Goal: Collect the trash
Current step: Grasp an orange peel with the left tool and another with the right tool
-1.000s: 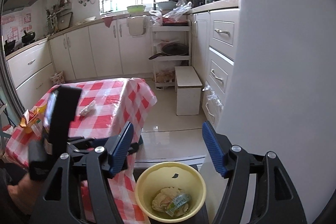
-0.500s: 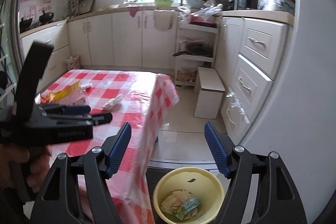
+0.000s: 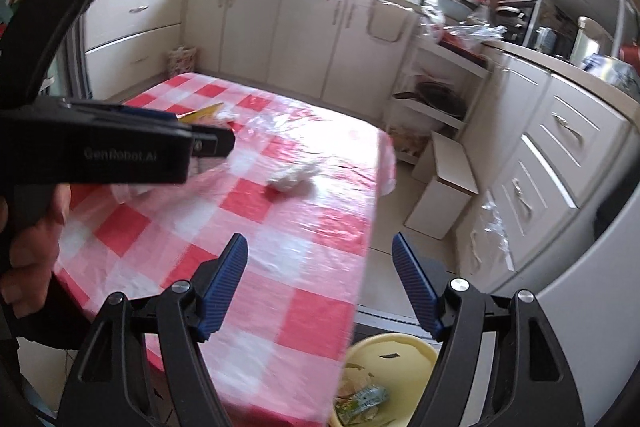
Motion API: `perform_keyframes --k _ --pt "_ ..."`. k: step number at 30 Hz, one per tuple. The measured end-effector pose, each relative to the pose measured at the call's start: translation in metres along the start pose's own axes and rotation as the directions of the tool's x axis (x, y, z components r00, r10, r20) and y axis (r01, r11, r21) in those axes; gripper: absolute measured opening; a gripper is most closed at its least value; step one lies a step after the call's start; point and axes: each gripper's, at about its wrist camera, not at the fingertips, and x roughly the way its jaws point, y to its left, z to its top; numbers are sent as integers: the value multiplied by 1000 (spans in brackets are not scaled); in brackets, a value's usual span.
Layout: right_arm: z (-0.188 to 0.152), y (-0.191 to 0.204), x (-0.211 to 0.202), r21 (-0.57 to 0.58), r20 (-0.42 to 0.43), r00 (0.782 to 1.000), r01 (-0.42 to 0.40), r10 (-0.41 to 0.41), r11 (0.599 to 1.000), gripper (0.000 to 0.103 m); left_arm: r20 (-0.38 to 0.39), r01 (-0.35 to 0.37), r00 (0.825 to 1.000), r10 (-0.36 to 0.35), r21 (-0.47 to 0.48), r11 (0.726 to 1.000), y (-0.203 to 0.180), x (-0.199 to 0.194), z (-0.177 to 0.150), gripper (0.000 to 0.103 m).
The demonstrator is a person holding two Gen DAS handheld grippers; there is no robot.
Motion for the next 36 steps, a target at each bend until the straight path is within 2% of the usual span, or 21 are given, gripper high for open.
perform_keyframes --k 3,7,11,15,19,25,28,31,33,36 --pt "5 13 8 -6 -18 999 -38 38 999 72 0 -28 1000 28 -45 999 32 -5 3 64" --pt "15 38 18 -33 -33 996 -90 89 995 72 -10 -86 996 85 -163 983 94 -14 6 64" --pt "20 64 29 -51 -55 988 -149 147 987 72 -51 -138 990 129 -291 947 154 -17 2 64" --pt "26 87 43 -44 -79 973 -222 218 974 72 -83 -174 985 155 -371 912 196 -21 -4 64" --pt "34 101 56 -10 -86 958 -276 274 961 72 -122 -184 982 146 -404 896 212 -17 -11 64" --pt "42 119 64 22 -83 942 -326 327 945 72 -183 -195 974 135 -363 911 207 1 -14 65" --pt "46 123 61 26 -57 935 -348 349 937 72 -184 -198 974 135 -385 901 212 1 -16 65" --pt "52 125 58 39 -23 911 -410 411 911 72 -170 -215 973 157 -421 881 223 -4 -16 65" --pt "57 129 56 47 -5 886 -463 463 885 72 -170 -225 971 166 -437 871 229 -6 -16 67" --pt "62 141 62 49 -17 858 -512 513 858 72 -187 -230 970 159 -466 854 238 -3 -19 67"
